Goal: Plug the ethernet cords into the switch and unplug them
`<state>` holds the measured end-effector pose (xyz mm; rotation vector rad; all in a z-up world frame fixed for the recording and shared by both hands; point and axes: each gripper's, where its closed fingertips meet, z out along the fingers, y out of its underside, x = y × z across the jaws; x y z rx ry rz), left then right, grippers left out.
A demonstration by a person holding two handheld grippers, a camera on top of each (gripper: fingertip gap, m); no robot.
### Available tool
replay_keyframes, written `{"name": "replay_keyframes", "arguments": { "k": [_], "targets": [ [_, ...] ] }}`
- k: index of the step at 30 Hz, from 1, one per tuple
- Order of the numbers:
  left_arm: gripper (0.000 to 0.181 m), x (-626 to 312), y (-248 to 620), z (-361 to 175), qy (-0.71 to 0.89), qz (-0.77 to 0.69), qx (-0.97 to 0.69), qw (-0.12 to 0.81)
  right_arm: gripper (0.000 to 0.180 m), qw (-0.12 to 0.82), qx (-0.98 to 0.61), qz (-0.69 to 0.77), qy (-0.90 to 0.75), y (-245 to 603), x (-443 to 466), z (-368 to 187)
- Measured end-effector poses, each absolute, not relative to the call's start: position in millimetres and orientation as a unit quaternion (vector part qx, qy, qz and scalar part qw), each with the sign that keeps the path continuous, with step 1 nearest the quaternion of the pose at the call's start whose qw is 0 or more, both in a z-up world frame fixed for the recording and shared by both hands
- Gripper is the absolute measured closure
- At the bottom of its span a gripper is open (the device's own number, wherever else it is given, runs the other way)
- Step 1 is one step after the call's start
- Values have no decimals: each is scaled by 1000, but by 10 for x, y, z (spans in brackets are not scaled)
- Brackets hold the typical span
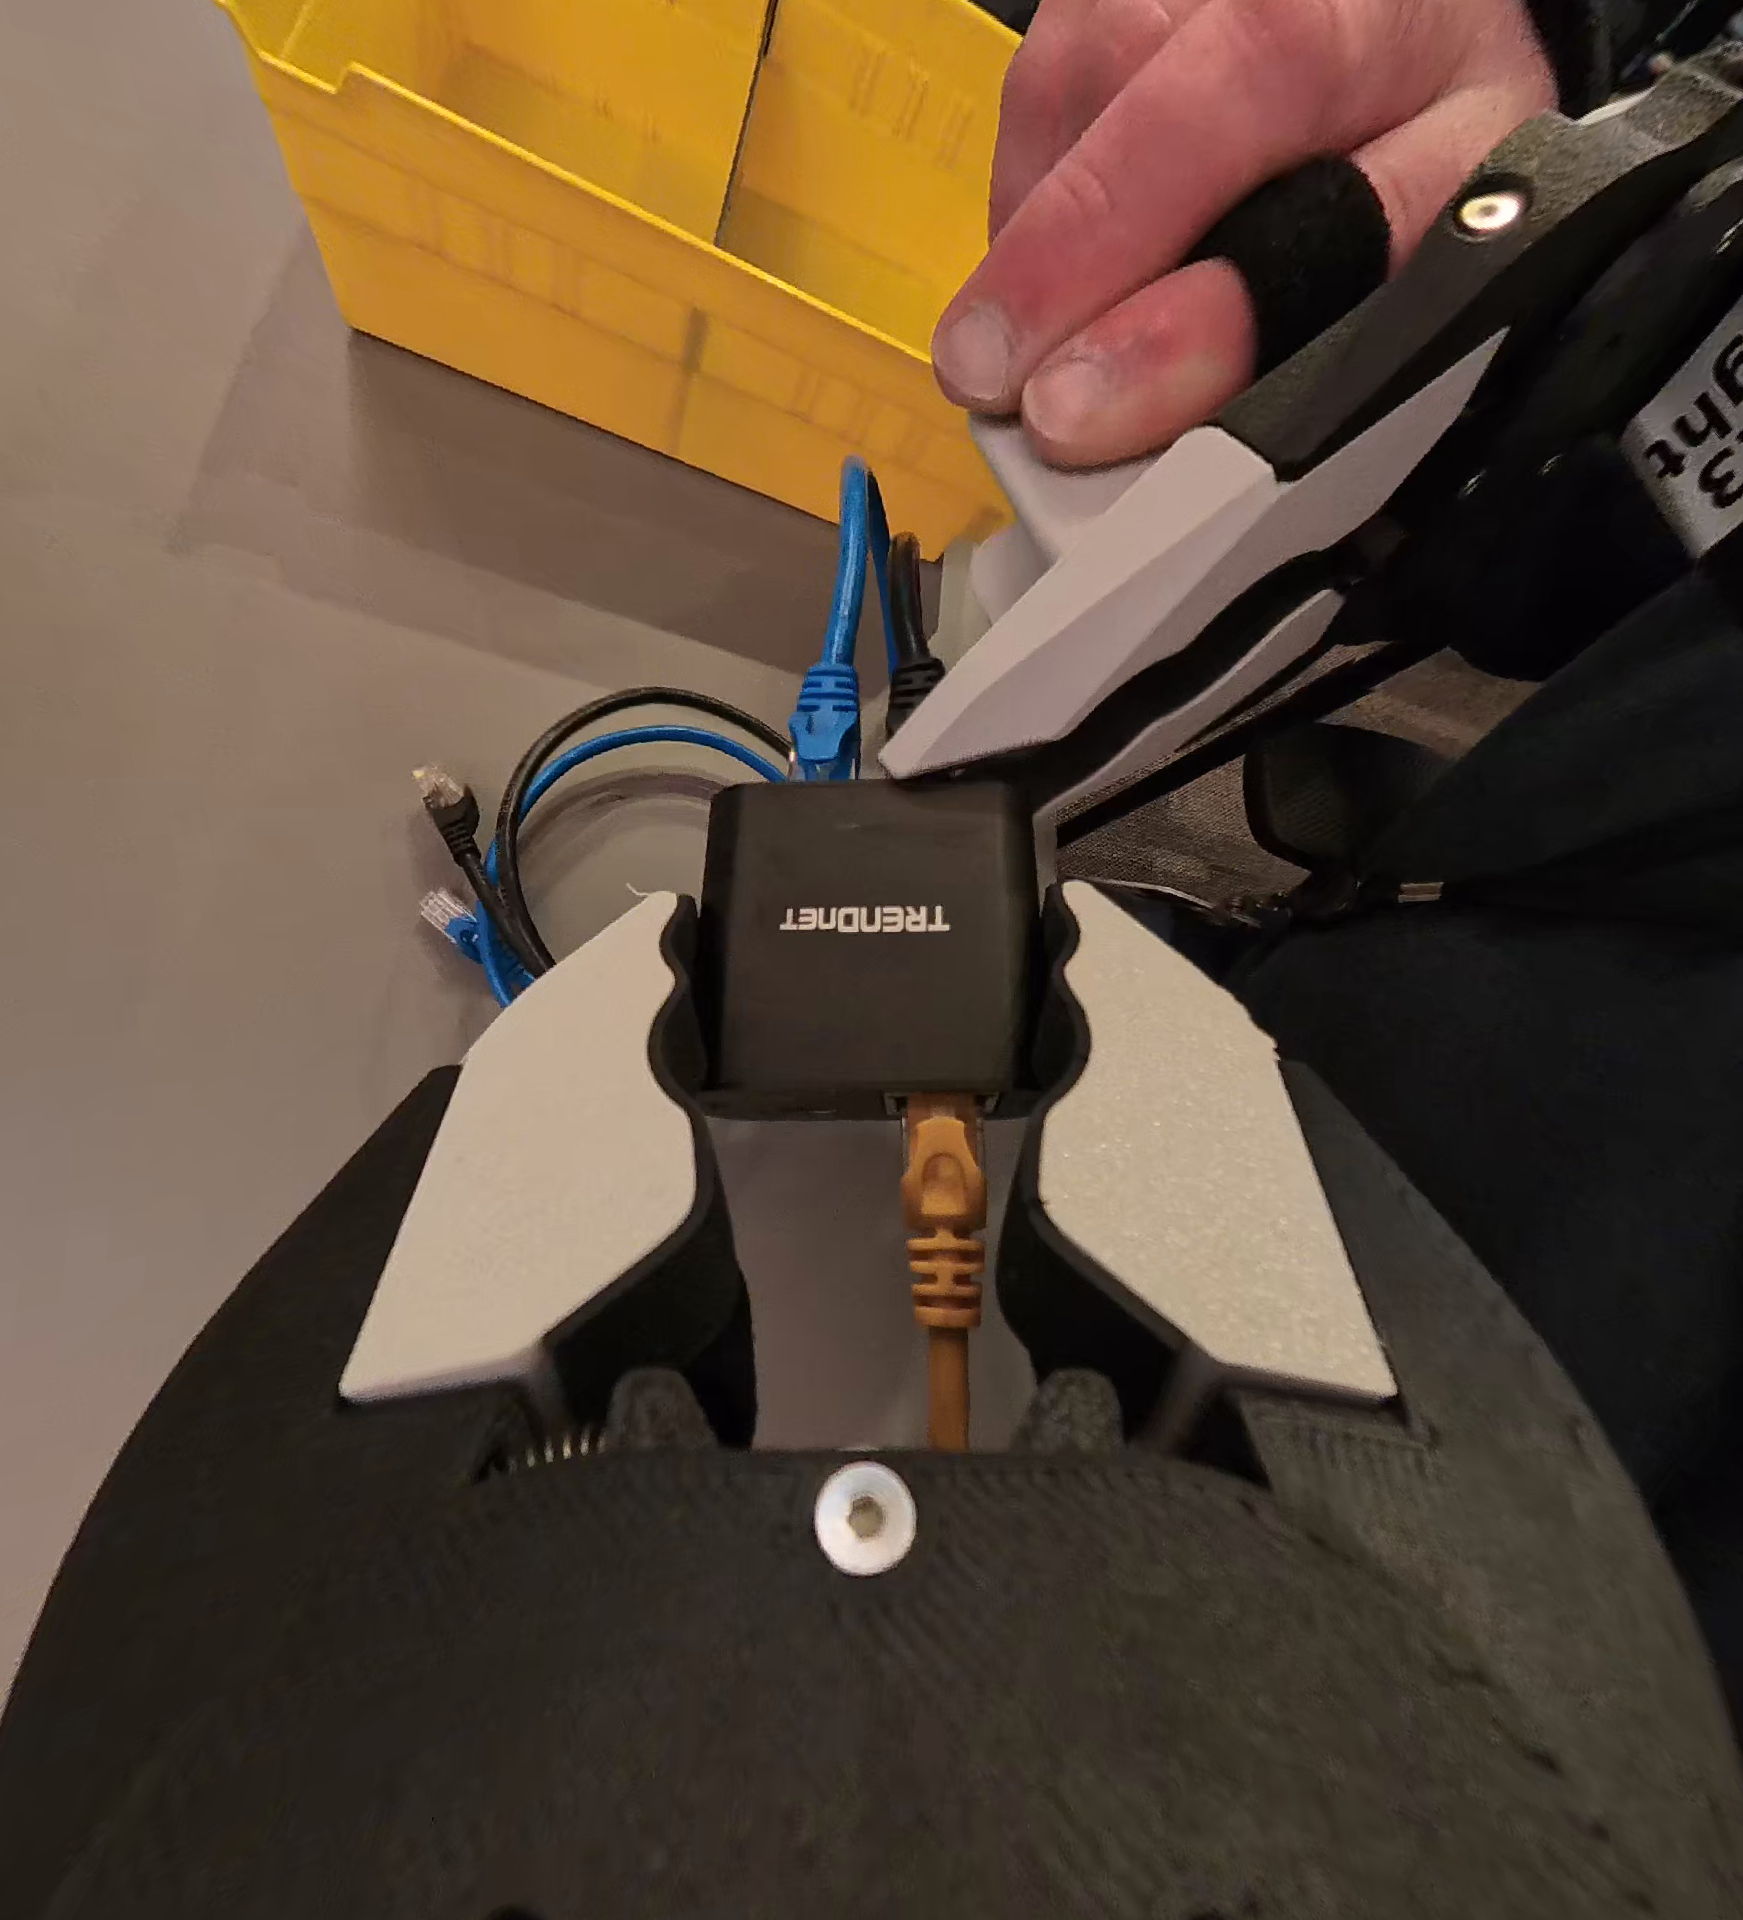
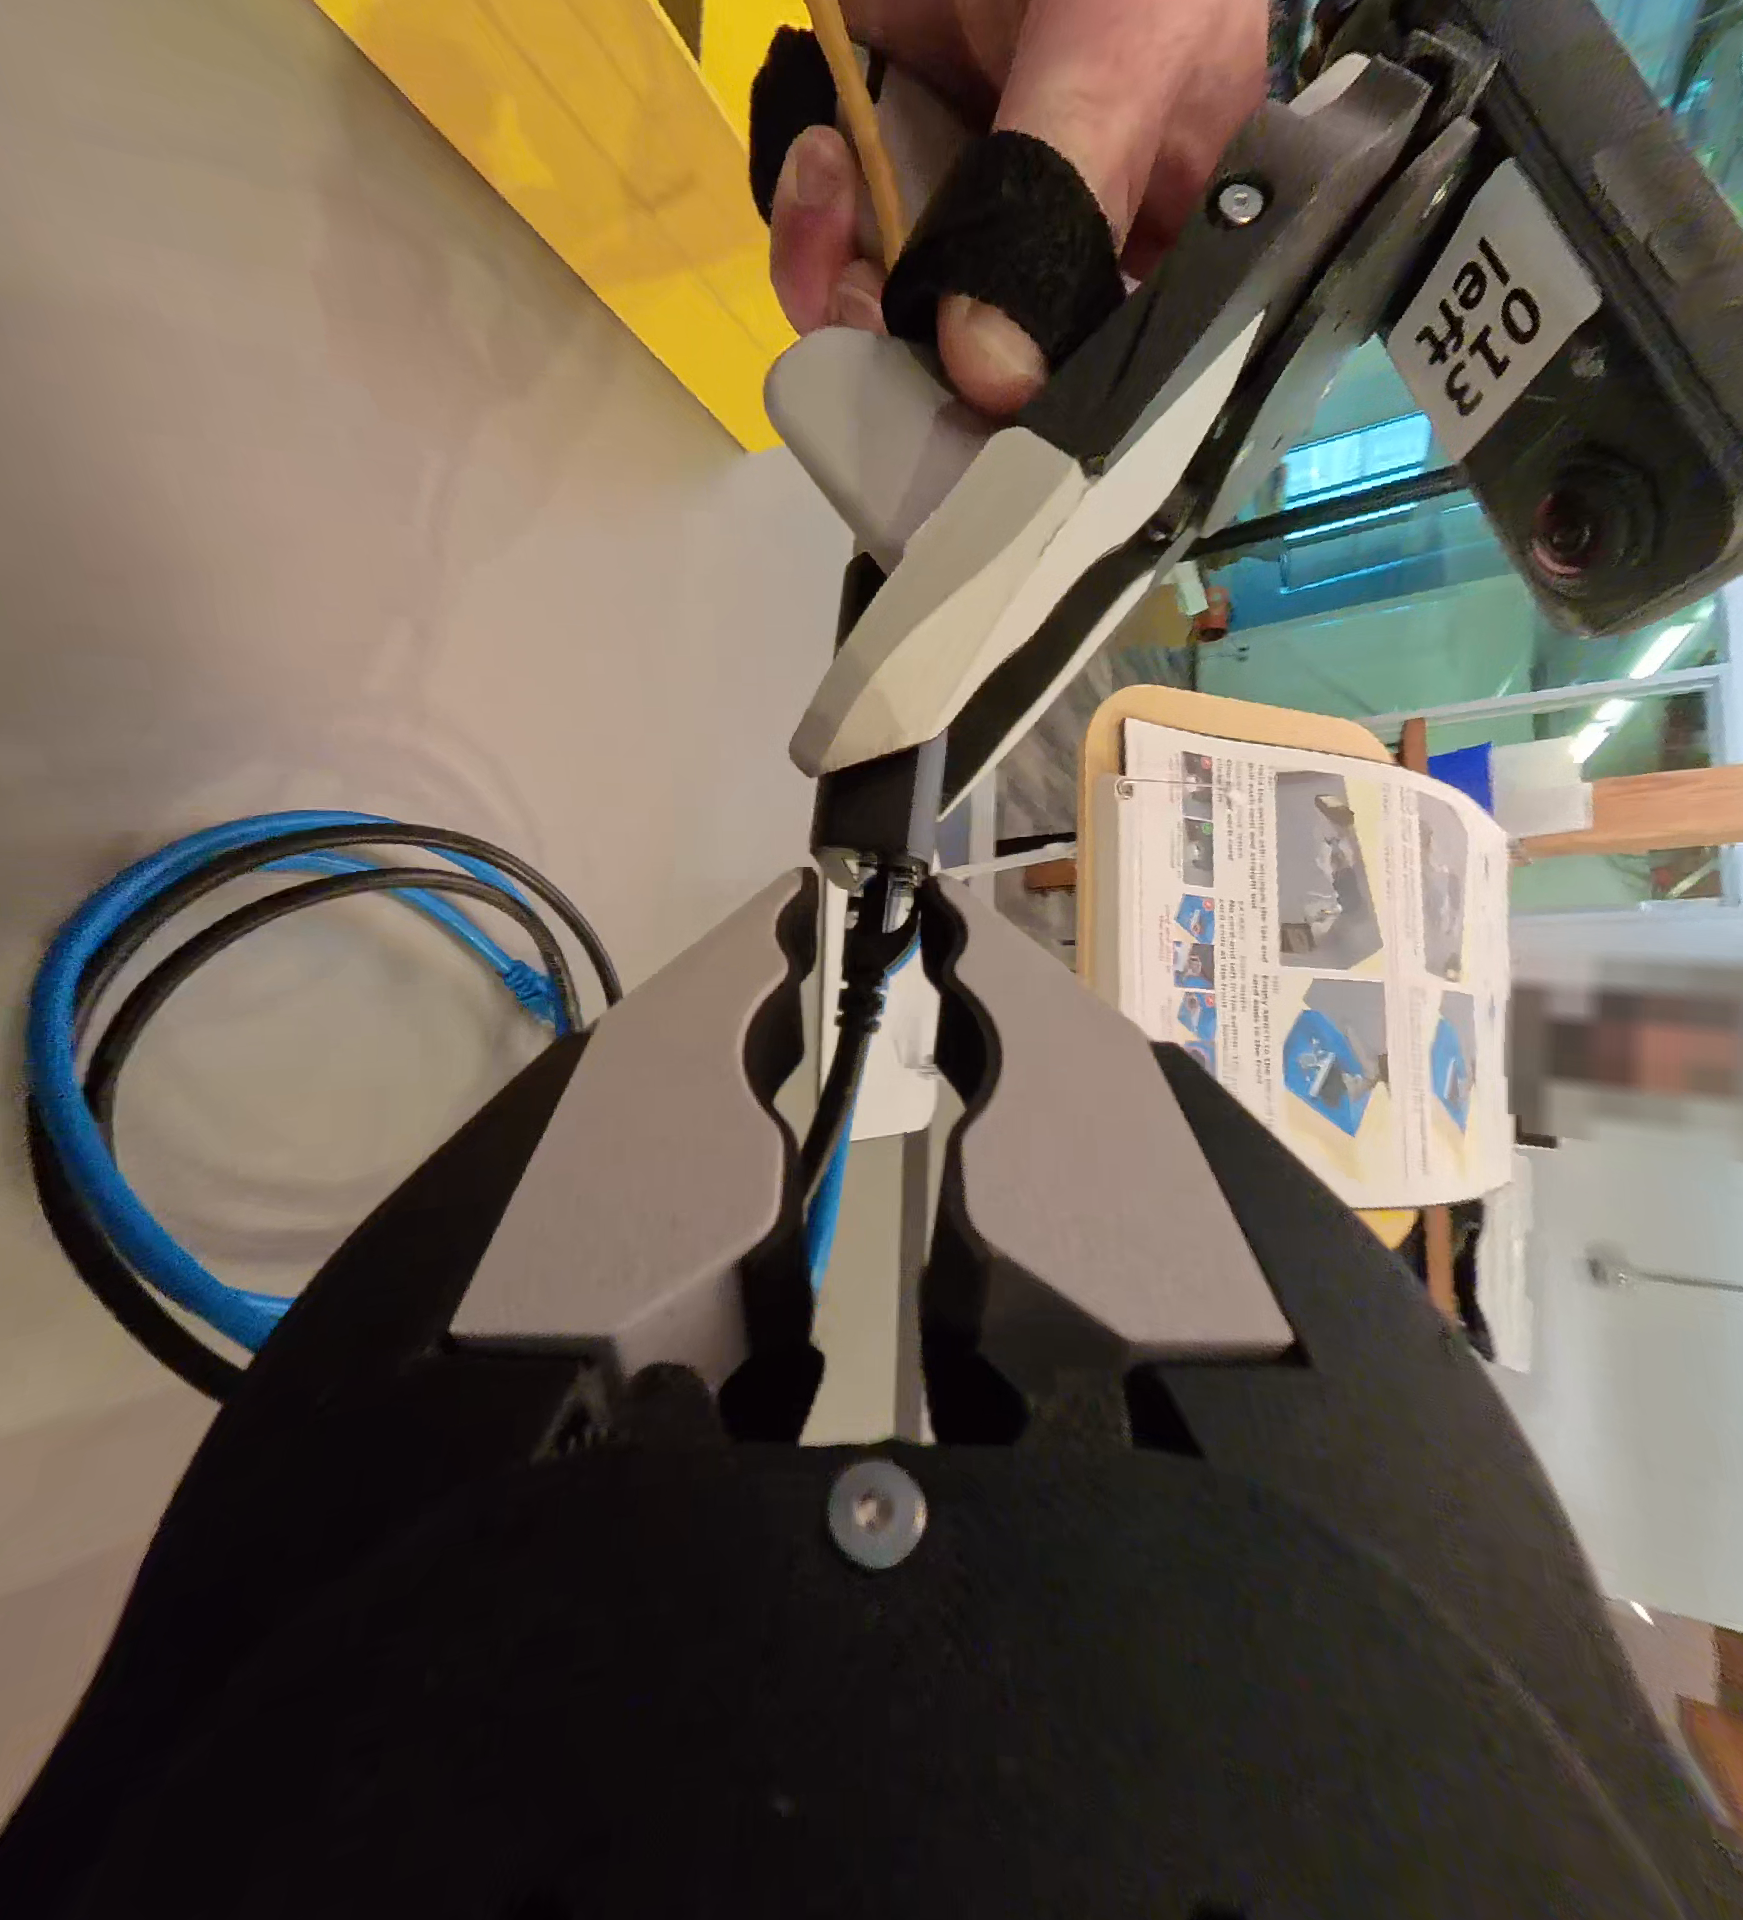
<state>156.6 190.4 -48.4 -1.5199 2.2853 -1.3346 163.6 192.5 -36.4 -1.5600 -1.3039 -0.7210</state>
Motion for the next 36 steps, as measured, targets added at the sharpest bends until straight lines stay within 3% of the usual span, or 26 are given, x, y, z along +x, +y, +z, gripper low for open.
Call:
{"name": "replay_keyframes", "arguments": {
  "k": [13,21,29,36],
  "targets": [
    [119,1593,1868,-557,751,-428,-503,30,170,418,-625,-352,-558,1917,1681,-423],
    [119,1663,1896,-454,721,-468,-508,51,170,478,-679,-297,-471,1946,1746,-331],
    [119,1652,1874,-501,714,-473,-514,46,171,455,-678,-320,-481,1910,1773,-384],
    [119,1575,2195,-366,726,-444,-514,107,171,474,-689,-296,-462,1810,1972,-223]
  ]
}}
